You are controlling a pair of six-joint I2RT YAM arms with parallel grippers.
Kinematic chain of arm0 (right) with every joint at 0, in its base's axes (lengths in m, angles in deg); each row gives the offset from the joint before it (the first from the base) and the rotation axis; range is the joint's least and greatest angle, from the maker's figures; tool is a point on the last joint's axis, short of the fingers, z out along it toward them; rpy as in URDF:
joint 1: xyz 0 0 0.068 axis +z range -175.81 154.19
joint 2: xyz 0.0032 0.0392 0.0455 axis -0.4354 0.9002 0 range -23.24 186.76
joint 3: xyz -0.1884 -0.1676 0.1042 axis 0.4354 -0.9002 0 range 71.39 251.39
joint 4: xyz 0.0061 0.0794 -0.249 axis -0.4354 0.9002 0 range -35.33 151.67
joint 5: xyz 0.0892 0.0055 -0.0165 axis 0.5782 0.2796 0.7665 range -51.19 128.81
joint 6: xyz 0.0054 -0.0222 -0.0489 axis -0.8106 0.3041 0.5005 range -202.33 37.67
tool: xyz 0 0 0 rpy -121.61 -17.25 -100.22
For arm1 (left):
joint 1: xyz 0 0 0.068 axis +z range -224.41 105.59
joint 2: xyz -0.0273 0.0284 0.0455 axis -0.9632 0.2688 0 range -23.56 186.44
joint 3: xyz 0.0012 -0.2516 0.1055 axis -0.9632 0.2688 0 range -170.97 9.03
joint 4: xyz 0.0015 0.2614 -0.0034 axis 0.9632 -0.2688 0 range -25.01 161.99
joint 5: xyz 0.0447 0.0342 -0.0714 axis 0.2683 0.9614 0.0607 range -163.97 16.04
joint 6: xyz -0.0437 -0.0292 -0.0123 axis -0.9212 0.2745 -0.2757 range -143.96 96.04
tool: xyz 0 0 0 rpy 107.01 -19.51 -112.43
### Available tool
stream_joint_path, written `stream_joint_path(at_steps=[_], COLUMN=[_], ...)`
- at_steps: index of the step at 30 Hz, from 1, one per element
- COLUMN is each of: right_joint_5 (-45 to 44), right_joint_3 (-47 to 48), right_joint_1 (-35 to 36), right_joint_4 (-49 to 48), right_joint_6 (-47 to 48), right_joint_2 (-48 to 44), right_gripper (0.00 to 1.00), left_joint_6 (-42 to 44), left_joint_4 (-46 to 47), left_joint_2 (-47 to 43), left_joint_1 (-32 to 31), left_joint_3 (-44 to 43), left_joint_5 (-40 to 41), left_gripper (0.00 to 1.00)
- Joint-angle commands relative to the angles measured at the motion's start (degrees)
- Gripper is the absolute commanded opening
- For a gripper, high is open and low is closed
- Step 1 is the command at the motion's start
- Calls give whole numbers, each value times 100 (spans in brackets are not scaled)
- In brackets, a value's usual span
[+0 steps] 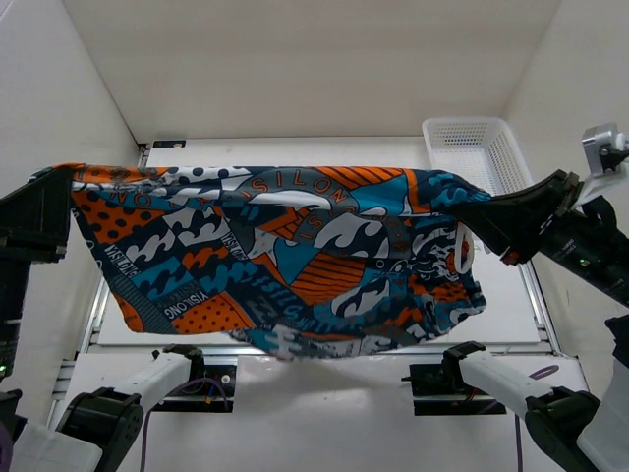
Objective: Fold and stack the shorts
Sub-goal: Fold the shorts
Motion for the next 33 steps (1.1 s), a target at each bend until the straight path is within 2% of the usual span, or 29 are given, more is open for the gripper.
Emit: stream_joint_path(at_steps=[1, 5, 9, 13, 16, 19, 23, 26, 29, 31, 33], right_joint_5=[-871, -1451, -1952, -2129, -1972, -1909, -1909, -1909, -1909, -1830, -1760], right_joint_3=[-318, -1667, -2945, -3825, -4063, -3783, -2510, -1595, -1023, -900, -960], right_joint_1=[-108, -108, -108, -266, -495, -679, -680, -680, -732, -732, -732], right_joint_4=[317, 72, -569, -1596, -2325, -2915, -2707, -2514, -2373, -2320, -2197], right_joint_6=[152, 213, 214, 109, -93, -410, -463, -463, -463, -463, -463], right_joint_2=[26, 166, 552, 1702, 2801, 3864, 5462, 6097, 6363, 6425, 6294], right_gripper=[0, 0, 0, 0, 0, 0, 0, 0, 0, 0, 0], left_joint_6=[438, 649, 816, 816, 816, 887, 948, 948, 948, 948, 948], left_joint_4=[353, 406, 634, 862, 1038, 1100, 1100, 1100, 1048, 1048, 1048], left_joint_2=[330, 901, 1656, 2770, 3657, 4397, 5723, 6183, 6325, 6080, 5572], left_joint_1=[26, 26, 104, 621, 702, 816, 1018, 1071, 1124, 1124, 1063], left_joint_3=[300, 1029, 1864, 2462, 2394, 1781, 789, 128, 151, 370, 950], left_joint_5=[970, 743, 496, 74, 319, 320, 170, -49, -330, -462, -541], left_gripper=[10, 10, 10, 10, 10, 10, 10, 10, 10, 10, 10])
